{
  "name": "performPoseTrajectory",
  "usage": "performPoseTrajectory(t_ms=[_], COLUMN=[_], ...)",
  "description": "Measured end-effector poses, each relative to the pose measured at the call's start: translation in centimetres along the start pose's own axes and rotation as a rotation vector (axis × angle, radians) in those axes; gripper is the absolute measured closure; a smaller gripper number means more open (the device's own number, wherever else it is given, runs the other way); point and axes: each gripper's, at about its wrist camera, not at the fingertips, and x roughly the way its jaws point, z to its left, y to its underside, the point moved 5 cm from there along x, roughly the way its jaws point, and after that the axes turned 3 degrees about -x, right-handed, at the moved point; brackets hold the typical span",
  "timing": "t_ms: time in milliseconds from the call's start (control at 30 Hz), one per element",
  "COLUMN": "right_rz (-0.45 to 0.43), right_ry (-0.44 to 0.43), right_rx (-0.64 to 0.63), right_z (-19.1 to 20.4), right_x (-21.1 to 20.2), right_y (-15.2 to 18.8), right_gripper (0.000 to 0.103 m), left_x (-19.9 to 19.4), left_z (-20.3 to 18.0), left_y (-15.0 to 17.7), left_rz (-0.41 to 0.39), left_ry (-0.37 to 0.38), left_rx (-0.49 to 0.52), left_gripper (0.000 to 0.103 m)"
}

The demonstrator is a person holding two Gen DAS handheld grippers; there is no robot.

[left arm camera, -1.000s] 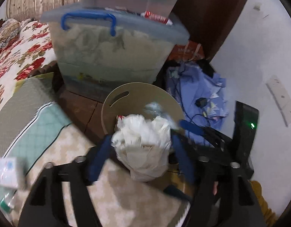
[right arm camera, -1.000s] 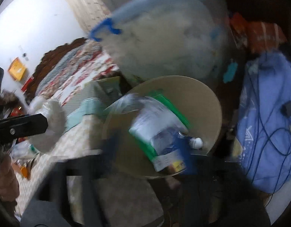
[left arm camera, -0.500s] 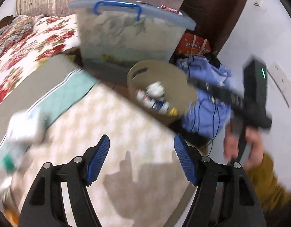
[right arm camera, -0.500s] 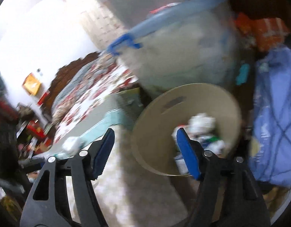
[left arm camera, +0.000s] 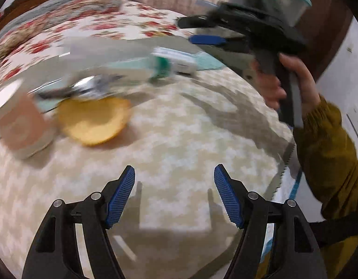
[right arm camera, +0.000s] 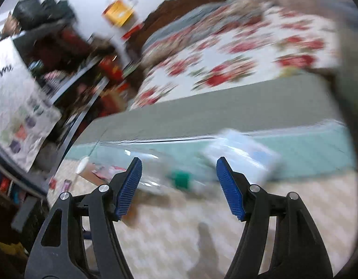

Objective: Collect trash
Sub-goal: 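Swing both grippers back over the bed, right gripper toward the water bottle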

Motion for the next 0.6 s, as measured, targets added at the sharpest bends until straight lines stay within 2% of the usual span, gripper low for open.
performPoseTrajectory(t_ms=[100, 200, 300, 433, 500, 600], right_rz=[0.077, 0.124, 0.148, 0.189, 0.211, 0.201], right_ry=[0.031, 0.031, -0.103, -0.191, -0.227, -0.228], right_rx=[-0.005, 0.018, 0.098, 0.043, 0.01, -0.026], right_z=[1.2, 1.9, 2.5, 5.0, 6.7, 8.6], right_x=[4.8, 6.6, 5.4, 3.2, 2.3, 1.0], right_y=[-1.4, -0.9, 1.4, 6.1, 8.3, 10.9], right_gripper=[0.035, 0.036, 0.038, 0.037, 0.037, 0.037], left_x=[-1.0, -1.8, -2.4, -2.9, -3.1, -3.6], left_z=[2.3, 4.1, 5.8, 7.3, 7.9, 8.4], left_y=[0.6, 0.7, 0.6, 0.5, 0.4, 0.4], left_rz=[-0.03, -0.061, -0.09, -0.112, -0.123, -0.142], left_ry=[-0.043, -0.056, -0.048, -0.018, 0.009, 0.033], left_rx=[-0.027, -0.052, -0.077, -0.12, -0.149, -0.171], left_gripper=[0.036, 0.036, 0.036, 0.036, 0.032, 0.032])
